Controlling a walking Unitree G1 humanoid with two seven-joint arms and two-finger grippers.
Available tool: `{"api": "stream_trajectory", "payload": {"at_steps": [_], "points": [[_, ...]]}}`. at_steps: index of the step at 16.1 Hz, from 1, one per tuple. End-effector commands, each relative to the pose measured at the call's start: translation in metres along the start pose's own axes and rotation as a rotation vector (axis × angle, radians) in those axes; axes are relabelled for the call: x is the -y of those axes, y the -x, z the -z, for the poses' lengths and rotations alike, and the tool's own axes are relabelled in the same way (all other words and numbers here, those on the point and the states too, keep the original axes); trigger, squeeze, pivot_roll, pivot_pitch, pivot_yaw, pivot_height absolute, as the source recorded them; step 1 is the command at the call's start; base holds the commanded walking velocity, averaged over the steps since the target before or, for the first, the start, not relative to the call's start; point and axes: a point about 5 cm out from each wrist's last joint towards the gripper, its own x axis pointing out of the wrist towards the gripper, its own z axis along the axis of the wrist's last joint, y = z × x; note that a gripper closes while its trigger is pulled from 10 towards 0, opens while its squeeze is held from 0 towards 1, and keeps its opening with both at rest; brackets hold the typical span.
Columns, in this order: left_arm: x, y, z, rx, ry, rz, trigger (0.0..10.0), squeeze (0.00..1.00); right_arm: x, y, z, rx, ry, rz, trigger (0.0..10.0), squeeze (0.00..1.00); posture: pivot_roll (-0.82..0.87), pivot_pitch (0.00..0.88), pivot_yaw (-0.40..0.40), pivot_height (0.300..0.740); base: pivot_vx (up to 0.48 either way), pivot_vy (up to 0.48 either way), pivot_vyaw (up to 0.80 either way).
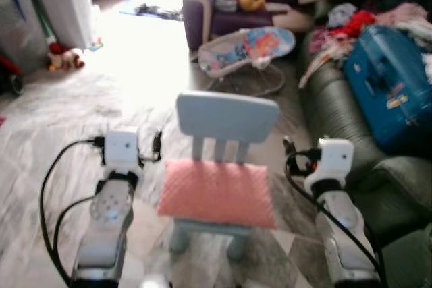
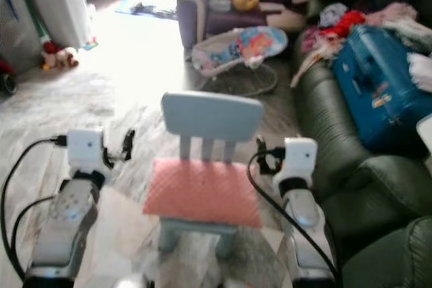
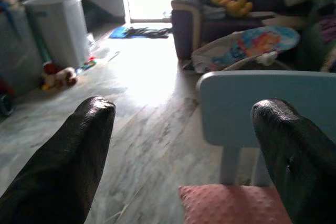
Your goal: Move the pillow to the sofa
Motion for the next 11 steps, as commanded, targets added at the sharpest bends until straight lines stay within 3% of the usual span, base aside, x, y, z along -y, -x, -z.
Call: {"api": "stream_trajectory", "payload": {"at_steps": [1, 5, 11], "points": [[0.0045, 0.0016, -0.0027, 0.014, 0.008, 0.014, 10.0, 0.00, 0.0100, 0.0008, -0.0009, -0.001, 0.015, 0.032, 10.0, 0.00, 0.05, 0.000, -0.064, 0.740, 0.000, 0.000, 0.00], [0.0069, 0.0033, -0.0036, 0.024, 0.018, 0.035, 10.0, 0.00, 0.0087, 0.0022, 0.0008, -0.006, 0.019, 0.030, 10.0, 0.00, 0.05, 0.000, -0.065, 0.740, 0.000, 0.000, 0.00], [0.0060, 0.0055, -0.0015, 0.015, 0.020, 0.040, 10.0, 0.00, 0.0078, 0.0036, 0.0014, -0.011, 0.016, 0.026, 10.0, 0.00, 0.05, 0.000, -0.062, 0.740, 0.312, 0.000, 0.00]]}}
